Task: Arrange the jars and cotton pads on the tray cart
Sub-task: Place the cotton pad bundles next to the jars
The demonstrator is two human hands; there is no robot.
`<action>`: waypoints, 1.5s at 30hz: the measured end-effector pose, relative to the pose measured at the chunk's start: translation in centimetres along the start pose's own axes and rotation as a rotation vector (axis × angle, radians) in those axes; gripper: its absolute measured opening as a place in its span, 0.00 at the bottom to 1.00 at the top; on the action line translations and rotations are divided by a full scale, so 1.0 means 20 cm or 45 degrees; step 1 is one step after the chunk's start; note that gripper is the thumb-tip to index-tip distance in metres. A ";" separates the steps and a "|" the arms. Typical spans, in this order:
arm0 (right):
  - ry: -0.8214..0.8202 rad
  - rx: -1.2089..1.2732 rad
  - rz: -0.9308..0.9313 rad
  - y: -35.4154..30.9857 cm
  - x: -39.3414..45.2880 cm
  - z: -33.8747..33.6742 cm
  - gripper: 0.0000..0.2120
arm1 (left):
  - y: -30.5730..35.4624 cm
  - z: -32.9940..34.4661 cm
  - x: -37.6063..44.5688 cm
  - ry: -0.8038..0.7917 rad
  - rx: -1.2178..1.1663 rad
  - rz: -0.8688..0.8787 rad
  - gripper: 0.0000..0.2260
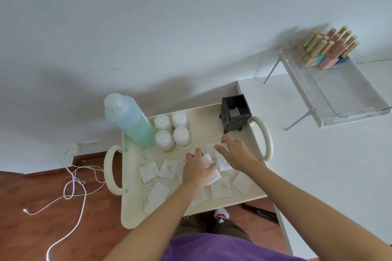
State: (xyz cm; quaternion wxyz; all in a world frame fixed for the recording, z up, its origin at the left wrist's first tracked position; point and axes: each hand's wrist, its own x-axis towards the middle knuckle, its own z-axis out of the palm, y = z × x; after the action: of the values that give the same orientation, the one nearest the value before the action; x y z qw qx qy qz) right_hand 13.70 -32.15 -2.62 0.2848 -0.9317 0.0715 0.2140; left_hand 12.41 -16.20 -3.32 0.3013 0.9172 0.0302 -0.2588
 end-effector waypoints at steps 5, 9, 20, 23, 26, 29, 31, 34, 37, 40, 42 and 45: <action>0.024 0.043 0.086 0.02 -0.02 0.00 0.22 | 0.00 -0.04 -0.05 0.049 -0.136 -0.078 0.11; 0.030 0.062 0.115 0.04 -0.04 -0.05 0.21 | 0.00 -0.14 -0.09 -0.035 -0.229 -0.164 0.15; -0.046 0.077 -0.140 -0.13 -0.11 -0.28 0.36 | 0.21 -0.54 0.00 0.025 -0.065 0.308 0.31; -0.001 0.001 -0.060 -0.20 -0.11 -0.26 0.31 | 0.24 -0.58 0.06 0.077 -0.003 0.435 0.29; 0.091 -0.046 0.041 -0.28 -0.10 -0.21 0.28 | 0.25 -0.57 0.12 0.107 0.128 0.524 0.29; 0.189 -0.113 0.102 -0.33 -0.07 -0.14 0.26 | 0.24 -0.53 0.17 0.165 0.336 0.564 0.29; 0.210 -0.150 0.147 -0.34 -0.05 -0.11 0.26 | 0.22 -0.49 0.20 0.192 0.441 0.592 0.29; 0.218 -0.115 0.202 -0.35 -0.01 -0.06 0.26 | 0.20 -0.45 0.22 0.238 0.537 0.603 0.27; 0.264 -0.024 0.228 -0.35 0.03 -0.04 0.25 | 0.18 -0.42 0.25 0.315 0.596 0.588 0.25; 0.314 0.067 0.238 -0.36 0.05 -0.04 0.21 | 0.18 -0.41 0.27 0.365 0.643 0.583 0.24; 0.318 0.067 0.231 -0.36 0.06 -0.05 0.22 | 0.18 -0.40 0.29 0.384 0.658 0.583 0.23; 0.297 -0.052 0.251 -0.33 0.05 -0.04 0.28 | 0.19 -0.39 0.31 0.399 0.676 0.565 0.20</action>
State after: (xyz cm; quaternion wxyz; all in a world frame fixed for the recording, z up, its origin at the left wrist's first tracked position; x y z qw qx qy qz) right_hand 16.66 -27.10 0.89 0.2331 -0.9443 0.1909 0.1327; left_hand 22.18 -15.44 0.92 0.0935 0.9761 -0.1916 -0.0425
